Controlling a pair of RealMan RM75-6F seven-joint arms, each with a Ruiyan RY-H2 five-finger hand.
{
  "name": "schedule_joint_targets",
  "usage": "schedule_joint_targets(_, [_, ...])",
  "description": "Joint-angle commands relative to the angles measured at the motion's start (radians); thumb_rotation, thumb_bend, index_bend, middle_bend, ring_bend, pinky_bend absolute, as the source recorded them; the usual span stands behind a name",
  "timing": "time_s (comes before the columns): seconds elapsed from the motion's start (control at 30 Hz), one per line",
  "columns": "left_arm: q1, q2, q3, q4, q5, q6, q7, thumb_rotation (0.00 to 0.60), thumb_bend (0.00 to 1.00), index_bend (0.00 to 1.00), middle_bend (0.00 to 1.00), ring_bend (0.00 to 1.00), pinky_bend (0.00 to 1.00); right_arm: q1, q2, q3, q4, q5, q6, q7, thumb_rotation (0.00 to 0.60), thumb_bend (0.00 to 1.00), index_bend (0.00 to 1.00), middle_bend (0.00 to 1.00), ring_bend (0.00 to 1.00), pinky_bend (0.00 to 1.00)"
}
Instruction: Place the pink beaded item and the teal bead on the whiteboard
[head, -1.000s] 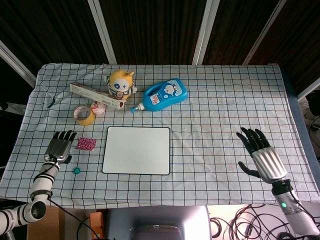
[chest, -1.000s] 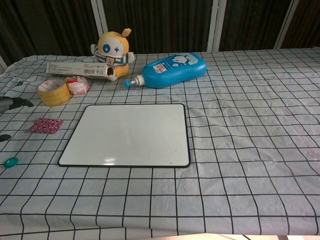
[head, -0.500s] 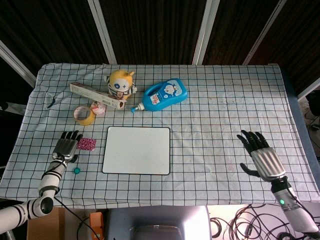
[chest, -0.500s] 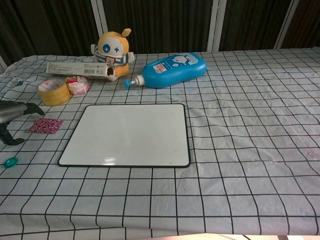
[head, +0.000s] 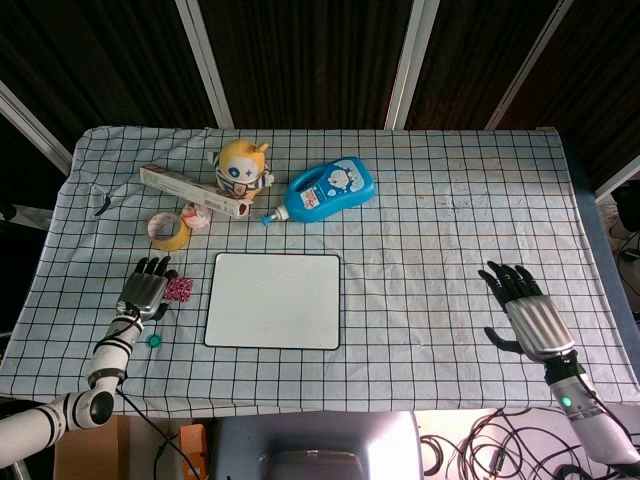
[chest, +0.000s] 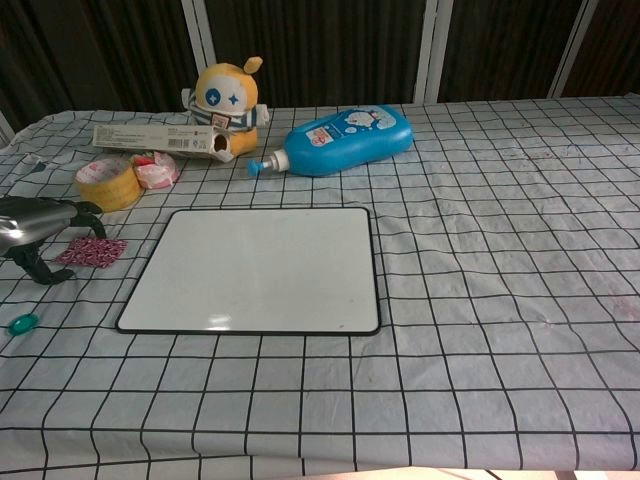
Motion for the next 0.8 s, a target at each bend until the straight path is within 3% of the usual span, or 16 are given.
schedule_joint_targets(0.03, [0.001, -0.008, -0.002, 0.012, 0.015, 0.005, -0.009, 0.600, 0.36, 0.33, 0.00, 0.00, 0.00, -0.001, 0.002, 0.001, 0.002, 0.001, -0.001, 0.004, 0.600, 0.24, 0.00, 0.00, 0.00, 0.00])
schedule_joint_targets(0.43, [0.014, -0.013, -0.010, 0.015, 0.080, 0.036, -0.045, 0.600, 0.36, 0.52, 0.00, 0.00, 0.01, -0.005, 0.004, 0.004, 0.007, 0.004, -0.006, 0.013, 0.600, 0.24, 0.00, 0.00, 0.00, 0.00])
schedule_joint_targets(0.8, [0.031, 0.038, -0.050, -0.094, 0.138, 0.100, -0.111, 0.600, 0.36, 0.51, 0.00, 0.00, 0.02, -0.005, 0.001, 0.004, 0.013, 0.004, -0.015, 0.019, 0.600, 0.24, 0.00, 0.00, 0.00, 0.00])
